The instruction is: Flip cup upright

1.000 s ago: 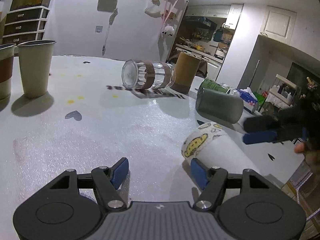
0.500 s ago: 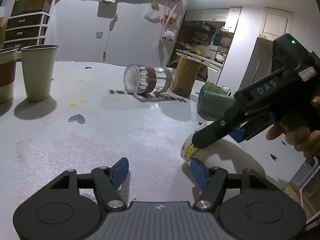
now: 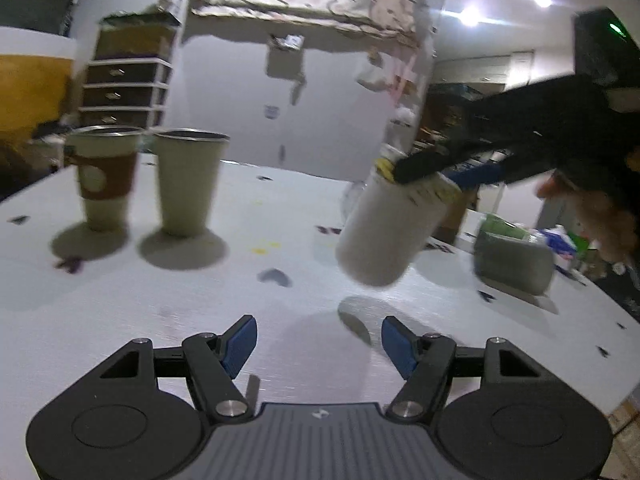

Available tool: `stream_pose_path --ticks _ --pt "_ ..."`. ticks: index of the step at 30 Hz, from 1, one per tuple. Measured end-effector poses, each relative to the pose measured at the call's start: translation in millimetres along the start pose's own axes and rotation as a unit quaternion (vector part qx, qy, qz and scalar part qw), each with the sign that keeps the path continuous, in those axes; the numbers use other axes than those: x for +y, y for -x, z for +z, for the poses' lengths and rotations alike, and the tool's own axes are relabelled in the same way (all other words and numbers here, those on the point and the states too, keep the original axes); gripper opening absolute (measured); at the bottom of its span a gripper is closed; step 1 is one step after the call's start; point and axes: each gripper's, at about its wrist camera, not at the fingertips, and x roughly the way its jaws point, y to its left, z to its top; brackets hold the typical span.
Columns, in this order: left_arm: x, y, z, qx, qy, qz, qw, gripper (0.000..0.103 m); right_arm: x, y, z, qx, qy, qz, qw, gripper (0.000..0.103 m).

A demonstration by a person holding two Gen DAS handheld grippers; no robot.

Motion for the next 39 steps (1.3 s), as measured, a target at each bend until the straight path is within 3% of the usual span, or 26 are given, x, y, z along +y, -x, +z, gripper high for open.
stream_pose_path --ticks 4,9,18,26,29,30,32,39 --pt "8.7 10.7 -1.8 -0.02 -0.001 0.026 0.9995 0.091 18.7 -26.7 23.3 -0.048 0.042 -0.031 0.997 0.065" --pt "14.6 17.5 -5.2 -0.036 -0.006 0.038 0.9986 0.103 39.0 -64.2 46.1 -0.065 0.064 -0.047 0.995 0.065" --pt "19.4 21.8 -12.3 -0.039 -0.015 0.037 0.9984 0.103 49.2 -116.4 70.3 -0.07 0.064 -0.077 0.993 0.065" --pt "21.6 25.0 -13.7 -0.043 -0.014 0.035 0.9984 0.103 41.9 -131.8 72.4 -0.063 0.036 -0.078 0.994 0.065" --pt "20.7 26.4 -13.4 -0.045 -0.016 0.034 0.9983 0.103 41.7 -131.4 69.6 -0.069 0.038 -0.075 0.994 0.067" --pt "20.1 26.8 -13.5 -0.046 -0.016 0.034 0.9982 0.103 42.4 -130.6 68.1 -0.071 0.041 -0.072 0.994 0.077" --pt "20.3 26.1 -12.7 -0.046 -0.017 0.034 0.9982 0.103 41.0 -124.8 65.7 -0.078 0.042 -0.061 0.994 0.086" --pt "16.8 30.3 -7.6 -0.056 -0.024 0.039 0.9974 0.103 41.2 -81.2 54.3 -0.124 0.034 -0.036 0.991 0.087"
